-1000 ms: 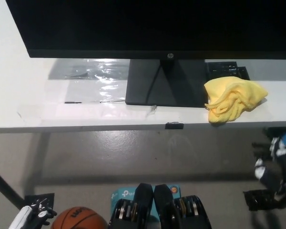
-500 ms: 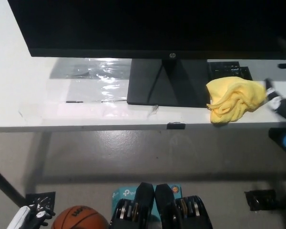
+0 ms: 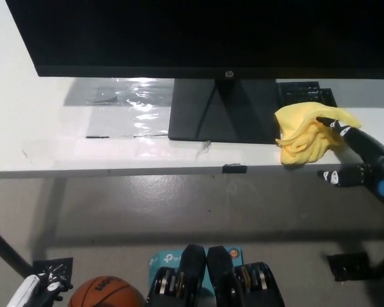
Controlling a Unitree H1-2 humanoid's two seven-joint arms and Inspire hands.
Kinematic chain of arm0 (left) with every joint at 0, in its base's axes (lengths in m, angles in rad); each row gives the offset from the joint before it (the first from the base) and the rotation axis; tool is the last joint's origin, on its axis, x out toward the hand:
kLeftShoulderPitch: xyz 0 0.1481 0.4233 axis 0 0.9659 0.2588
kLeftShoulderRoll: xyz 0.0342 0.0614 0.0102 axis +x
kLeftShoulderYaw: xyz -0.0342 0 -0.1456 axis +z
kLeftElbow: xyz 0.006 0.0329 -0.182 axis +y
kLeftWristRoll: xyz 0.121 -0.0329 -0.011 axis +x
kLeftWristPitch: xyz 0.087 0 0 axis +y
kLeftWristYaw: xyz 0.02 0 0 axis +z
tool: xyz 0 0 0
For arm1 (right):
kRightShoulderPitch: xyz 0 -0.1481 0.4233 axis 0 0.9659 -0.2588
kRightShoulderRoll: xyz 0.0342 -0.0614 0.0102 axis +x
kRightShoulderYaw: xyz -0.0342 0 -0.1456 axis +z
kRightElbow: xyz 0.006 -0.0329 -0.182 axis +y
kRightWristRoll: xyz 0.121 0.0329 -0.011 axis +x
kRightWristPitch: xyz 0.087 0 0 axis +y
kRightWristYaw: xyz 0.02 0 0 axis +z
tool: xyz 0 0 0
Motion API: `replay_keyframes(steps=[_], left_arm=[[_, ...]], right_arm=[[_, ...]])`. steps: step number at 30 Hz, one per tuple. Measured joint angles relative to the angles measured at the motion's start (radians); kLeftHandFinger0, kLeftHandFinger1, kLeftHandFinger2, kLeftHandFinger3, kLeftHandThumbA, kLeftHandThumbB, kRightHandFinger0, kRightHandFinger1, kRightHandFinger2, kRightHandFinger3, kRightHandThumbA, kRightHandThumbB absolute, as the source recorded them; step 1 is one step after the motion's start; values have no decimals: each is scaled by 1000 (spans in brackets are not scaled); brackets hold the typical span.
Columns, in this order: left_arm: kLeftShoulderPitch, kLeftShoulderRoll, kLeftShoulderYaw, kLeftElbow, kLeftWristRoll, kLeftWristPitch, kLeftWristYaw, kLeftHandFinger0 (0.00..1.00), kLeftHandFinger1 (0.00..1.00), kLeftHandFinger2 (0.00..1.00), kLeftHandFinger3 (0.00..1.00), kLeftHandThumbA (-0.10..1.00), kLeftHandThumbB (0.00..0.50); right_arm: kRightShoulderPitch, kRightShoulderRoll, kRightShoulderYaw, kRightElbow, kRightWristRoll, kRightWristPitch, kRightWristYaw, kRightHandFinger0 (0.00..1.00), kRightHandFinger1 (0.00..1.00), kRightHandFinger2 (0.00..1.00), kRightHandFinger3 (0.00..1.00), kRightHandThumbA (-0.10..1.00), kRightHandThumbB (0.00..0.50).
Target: The robot uses its right hand to pick up the cloth kept in the middle of the desk and use it to wipe the monitor in the middle of the desk by swiping its screen twice
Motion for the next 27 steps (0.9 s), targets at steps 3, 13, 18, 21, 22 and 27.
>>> replay_keyframes(steps=[3, 13, 18, 21, 22, 27], left_arm=[[0, 1, 0, -4, 4, 2, -3, 694, 668, 34, 0, 616, 500], [4, 1, 6, -7, 8, 3, -6, 696, 666, 21, 0, 650, 500], [12, 1, 5, -16, 13, 5, -6, 704, 699, 72, 0, 677, 500], [14, 2, 4, -26, 16, 8, -6, 697, 689, 64, 0, 689, 500], [14, 2, 4, -27, 18, 9, -6, 694, 686, 56, 0, 686, 500], [13, 2, 4, -29, 27, 18, -6, 699, 695, 69, 0, 714, 500]], right_arm=[[-40, 7, 8, 59, -7, 7, 11, 1000, 1000, 1000, 1000, 760, 226], [-116, 36, 18, 91, -37, 25, 22, 1000, 1000, 1000, 1000, 738, 215], [-119, 44, 21, 93, -51, 26, 21, 1000, 1000, 1000, 1000, 725, 227], [-119, 48, 26, 95, -58, 26, 21, 1000, 1000, 1000, 1000, 701, 228], [-119, 49, 30, 97, -64, 27, 21, 1000, 1000, 1000, 1000, 696, 238], [-121, 48, 104, 140, -126, 35, 32, 1000, 1000, 1000, 1000, 509, 253]])
